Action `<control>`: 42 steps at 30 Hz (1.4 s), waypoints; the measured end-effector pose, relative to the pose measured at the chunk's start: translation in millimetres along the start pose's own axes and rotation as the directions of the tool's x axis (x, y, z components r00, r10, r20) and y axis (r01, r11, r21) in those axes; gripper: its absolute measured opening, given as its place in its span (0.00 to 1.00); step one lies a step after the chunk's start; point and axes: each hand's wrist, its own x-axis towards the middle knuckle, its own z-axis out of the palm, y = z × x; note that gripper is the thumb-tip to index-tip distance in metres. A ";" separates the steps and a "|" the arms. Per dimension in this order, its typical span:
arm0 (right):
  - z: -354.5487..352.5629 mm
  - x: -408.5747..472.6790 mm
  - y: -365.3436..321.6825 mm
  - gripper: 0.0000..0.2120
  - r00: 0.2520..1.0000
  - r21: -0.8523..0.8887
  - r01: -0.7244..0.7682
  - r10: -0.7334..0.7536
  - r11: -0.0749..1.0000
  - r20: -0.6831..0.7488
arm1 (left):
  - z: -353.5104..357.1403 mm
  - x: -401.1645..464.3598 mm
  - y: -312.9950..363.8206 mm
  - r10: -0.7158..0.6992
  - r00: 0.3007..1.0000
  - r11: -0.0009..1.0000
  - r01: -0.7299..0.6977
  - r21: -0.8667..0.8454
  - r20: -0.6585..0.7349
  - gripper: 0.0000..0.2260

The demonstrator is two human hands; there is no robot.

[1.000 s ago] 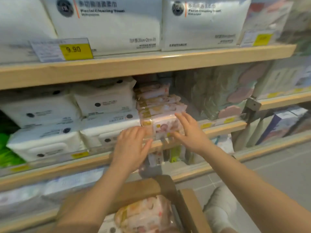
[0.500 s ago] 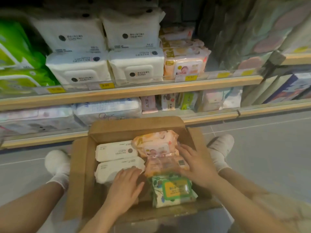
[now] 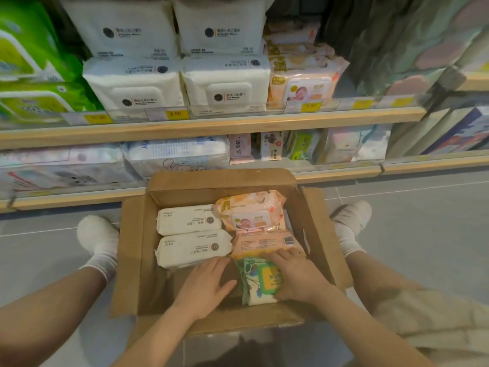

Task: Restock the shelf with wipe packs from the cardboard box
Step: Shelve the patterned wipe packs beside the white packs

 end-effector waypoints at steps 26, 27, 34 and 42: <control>-102.2 7.7 25.0 0.58 1.000 0.139 -0.019 0.020 0.990 -0.003 | -65.9 66.1 69.3 -0.062 0.988 0.774 -0.043 -0.632 -0.143 0.32; -103.4 6.4 25.9 0.57 1.000 0.174 -0.010 0.007 0.985 0.017 | -65.5 66.7 69.6 -0.040 0.989 0.776 -0.060 -0.628 -0.143 0.31; -105.9 -4.6 34.8 0.48 0.981 0.149 -0.029 0.057 0.988 -0.186 | -59.2 80.8 75.2 0.042 0.989 0.692 -0.131 -0.710 -0.142 0.36; -126.8 -33.3 86.8 0.48 0.895 0.123 -0.270 0.296 0.955 -0.334 | -18.3 90.0 37.4 0.134 0.990 0.941 -0.113 -0.320 0.046 0.42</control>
